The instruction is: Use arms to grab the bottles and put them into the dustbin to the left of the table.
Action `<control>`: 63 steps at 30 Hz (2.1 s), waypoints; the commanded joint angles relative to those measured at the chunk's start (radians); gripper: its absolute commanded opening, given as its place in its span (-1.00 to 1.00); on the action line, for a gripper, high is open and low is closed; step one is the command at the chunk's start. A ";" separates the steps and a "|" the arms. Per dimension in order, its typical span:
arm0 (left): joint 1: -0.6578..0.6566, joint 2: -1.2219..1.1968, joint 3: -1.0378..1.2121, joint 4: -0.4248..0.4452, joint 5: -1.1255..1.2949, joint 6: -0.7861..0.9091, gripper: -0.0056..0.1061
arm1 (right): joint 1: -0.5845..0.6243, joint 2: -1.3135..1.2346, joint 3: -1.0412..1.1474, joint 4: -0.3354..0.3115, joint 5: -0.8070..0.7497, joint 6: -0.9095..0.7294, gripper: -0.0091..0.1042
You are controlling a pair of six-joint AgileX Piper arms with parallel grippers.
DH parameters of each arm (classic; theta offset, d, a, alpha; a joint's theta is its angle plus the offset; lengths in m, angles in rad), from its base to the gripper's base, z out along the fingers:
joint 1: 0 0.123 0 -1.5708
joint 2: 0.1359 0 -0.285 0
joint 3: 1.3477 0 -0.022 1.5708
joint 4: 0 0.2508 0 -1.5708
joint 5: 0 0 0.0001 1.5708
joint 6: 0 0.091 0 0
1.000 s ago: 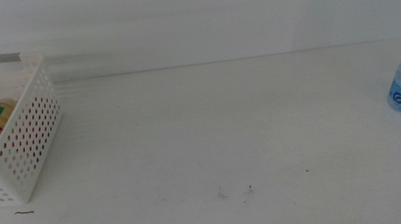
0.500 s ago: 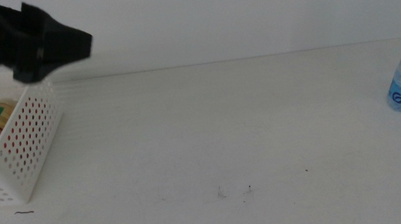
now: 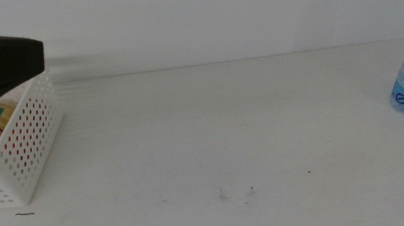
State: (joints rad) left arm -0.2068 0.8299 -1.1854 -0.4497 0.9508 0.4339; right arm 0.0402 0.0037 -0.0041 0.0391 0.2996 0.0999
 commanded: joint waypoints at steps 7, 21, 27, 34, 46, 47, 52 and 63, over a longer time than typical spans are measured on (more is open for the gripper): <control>-0.004 -0.018 0.006 -0.021 0.010 -0.032 0.78 | -0.005 -0.004 0.004 -0.002 -0.008 -0.004 0.37; -0.004 -0.018 0.006 0.001 -0.059 -0.032 0.78 | -0.005 -0.004 0.004 -0.002 -0.008 -0.004 0.37; -0.004 -0.018 0.006 0.001 -0.059 -0.032 0.78 | -0.005 -0.004 0.004 -0.023 -0.067 -0.010 0.37; -0.004 -0.018 0.006 0.001 -0.059 -0.032 0.78 | -0.005 0.083 0.004 -0.130 -0.284 0.005 0.37; -0.004 -0.018 0.006 0.001 -0.059 -0.032 0.78 | -0.005 0.707 -0.024 -0.141 -0.790 -0.002 0.37; -0.004 -0.018 0.006 0.001 -0.059 -0.032 0.78 | -0.005 0.741 -0.025 -0.141 -0.827 0.002 0.37; -0.004 -0.018 0.006 0.001 -0.059 -0.032 0.78 | -0.005 0.946 -0.025 -0.141 -0.996 0.005 0.37; -0.004 -0.018 0.006 0.001 -0.059 -0.032 0.78 | -0.005 1.378 -0.028 0.102 -1.403 -0.136 0.37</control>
State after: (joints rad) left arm -0.2068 0.8151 -1.1854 -0.4483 0.9017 0.4111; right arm 0.0402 1.3301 -0.0272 0.0651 -1.0249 0.0000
